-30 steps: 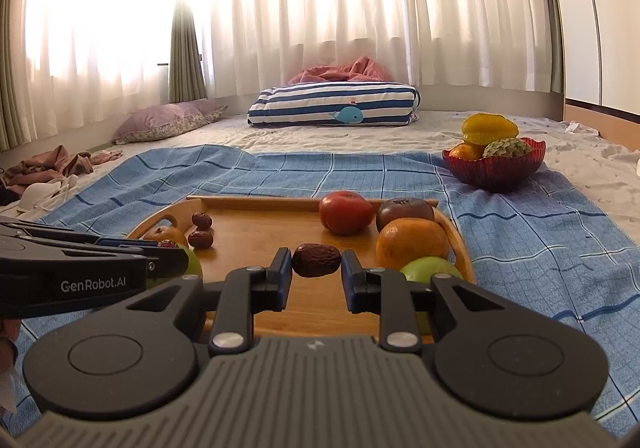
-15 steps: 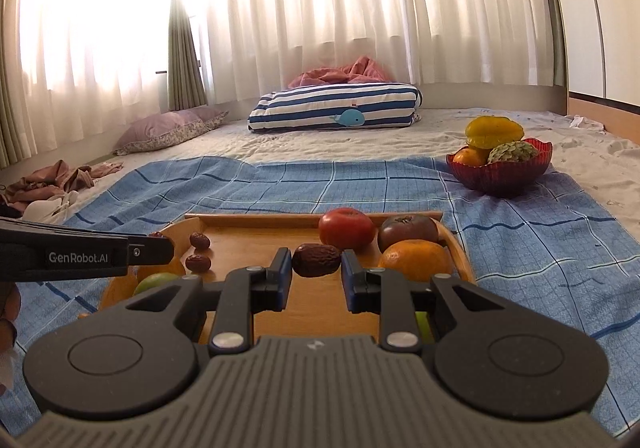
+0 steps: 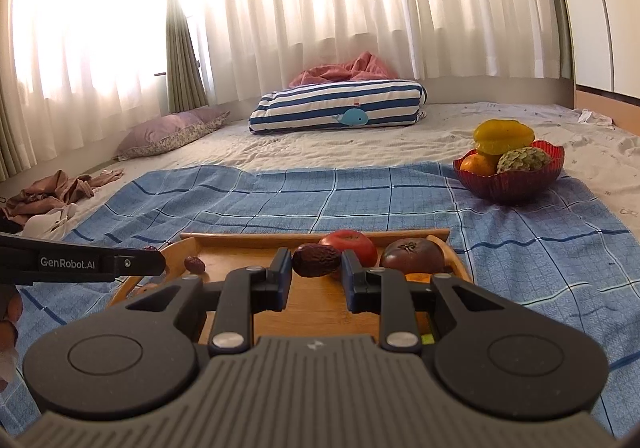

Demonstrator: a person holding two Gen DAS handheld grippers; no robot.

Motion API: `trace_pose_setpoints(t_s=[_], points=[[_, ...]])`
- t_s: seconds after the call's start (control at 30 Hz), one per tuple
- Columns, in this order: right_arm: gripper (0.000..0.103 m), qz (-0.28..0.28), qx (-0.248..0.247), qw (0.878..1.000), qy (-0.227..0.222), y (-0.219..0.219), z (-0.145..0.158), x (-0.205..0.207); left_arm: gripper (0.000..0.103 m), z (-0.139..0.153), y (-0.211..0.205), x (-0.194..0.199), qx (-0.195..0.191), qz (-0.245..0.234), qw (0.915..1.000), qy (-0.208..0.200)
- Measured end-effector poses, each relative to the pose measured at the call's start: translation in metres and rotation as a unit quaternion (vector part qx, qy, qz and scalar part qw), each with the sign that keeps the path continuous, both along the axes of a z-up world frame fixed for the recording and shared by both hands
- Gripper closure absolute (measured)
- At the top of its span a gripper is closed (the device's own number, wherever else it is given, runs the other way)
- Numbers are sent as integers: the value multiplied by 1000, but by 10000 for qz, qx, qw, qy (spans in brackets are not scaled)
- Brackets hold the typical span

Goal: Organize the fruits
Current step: 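Carry the date in the left gripper over the tray while the right carries its date, then lower both dates onto the tray and open both grippers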

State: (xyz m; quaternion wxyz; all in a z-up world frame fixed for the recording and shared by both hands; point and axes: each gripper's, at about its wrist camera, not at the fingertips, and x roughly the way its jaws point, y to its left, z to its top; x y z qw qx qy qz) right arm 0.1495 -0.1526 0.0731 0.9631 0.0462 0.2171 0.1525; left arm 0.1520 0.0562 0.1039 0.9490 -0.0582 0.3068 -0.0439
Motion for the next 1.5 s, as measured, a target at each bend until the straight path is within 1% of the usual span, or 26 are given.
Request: trace_pose_setpoints(t_s=[0.23, 0.4, 0.53, 0.77, 1.17, 1.5], points=[[72, 103, 175, 9989, 419, 3, -5, 35, 84, -5, 5, 31, -135, -15, 9992, 364], [72, 135, 254, 9962, 823, 6, -14, 63, 84, -20, 8, 54, -237, 6, 9971, 722], [72, 172, 287, 9931, 1127, 8, -24, 81, 84, -30, 12, 70, -264, 107, 9956, 895], [72, 149, 64, 9888, 1485, 15, -41, 100, 84, -43, 10, 86, -238, 102, 9941, 1050], [72, 357, -259, 9874, 1521, 31, -46, 106, 84, -58, 5, 98, -159, 102, 9922, 1234], [72, 523, -535, 9855, 1520, 42, -56, 103, 84, -62, 2, 99, 1, 87, 9928, 1196]])
